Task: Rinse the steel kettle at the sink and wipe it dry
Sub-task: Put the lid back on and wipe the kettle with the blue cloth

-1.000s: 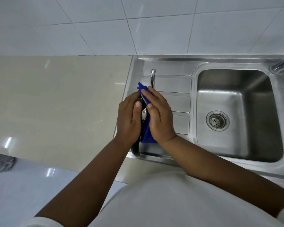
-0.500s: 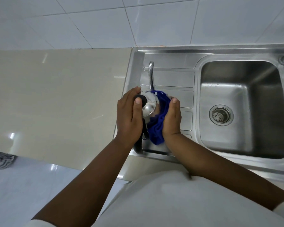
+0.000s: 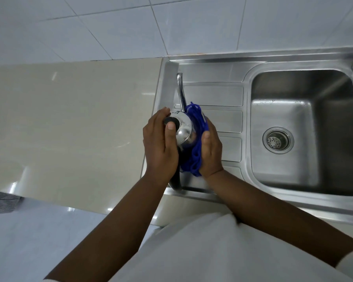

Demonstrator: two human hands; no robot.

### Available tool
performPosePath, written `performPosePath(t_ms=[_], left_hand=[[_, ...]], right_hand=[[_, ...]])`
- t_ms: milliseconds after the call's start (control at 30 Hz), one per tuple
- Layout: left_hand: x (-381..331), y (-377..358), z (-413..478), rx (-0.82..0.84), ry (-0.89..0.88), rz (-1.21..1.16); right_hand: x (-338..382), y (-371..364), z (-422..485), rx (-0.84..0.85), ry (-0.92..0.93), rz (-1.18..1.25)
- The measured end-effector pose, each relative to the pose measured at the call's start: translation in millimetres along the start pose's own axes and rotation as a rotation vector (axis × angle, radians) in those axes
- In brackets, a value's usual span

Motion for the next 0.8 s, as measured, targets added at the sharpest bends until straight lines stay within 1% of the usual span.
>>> performPosePath(t_ms=[67,100,200,267,333,400,467,567,633,700,800], left_hand=[[-1.4,-0.3,0.2,0.021,0.009,0.011],[-1.9,-0.4,0.4,0.026,0.006,0.013],[-1.7,-0.5,2.1,0.023,-0.016,0.019],[-0.4,0.2,3.9,0.032,-0.012,0.028],[0.7,1.5,6.0,0.06,-0.025,0.029],[1.7,3.3,8.4,0.102,-0.041,0.015],[2.5,5.7,9.5,0.142,-0.066,0.006],[-3.3,8.4,12.2,0.208,-0.184,0.002],[-9.5,8.0,14.9,0.241,-0.242,-0.028],[-10.0,7.1,15.5,0.241,-0.231,-0.026],[-1.2,6.9,12.2,0.23,-0.169,0.049]], right_hand=[[-8.5,2.2,-5.7,-0.023,-0.154,0.129],[-11.9,2.7,-7.7,-0.043,-0.209,0.152],[-14.8,1.1,-8.7,-0.069,-0.293,0.195],[-7.8,-1.5,-6.5,-0.092,-0.318,0.212],[4.0,-3.3,-3.4,-0.116,-0.279,0.144],[22.3,-5.7,0.9,-0.087,-0.17,0.032],[43.0,-8.5,6.0,-0.016,-0.032,-0.038],[75.4,-9.5,12.8,0.091,0.207,-0.134],[84.0,-8.2,18.5,0.168,0.313,-0.187],[82.5,-6.0,28.6,0.252,0.308,-0.208],[73.1,-0.9,45.2,0.387,0.143,-0.177]])
Point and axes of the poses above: each hand's wrist, its own z-axis towards the middle knuckle, its own y-axis out of the back of the hand, x = y × z, the point moved 3 cm from there along z, towards the middle knuckle, and after that the axes turned 3 degrees about -z, right-handed, at the moved point
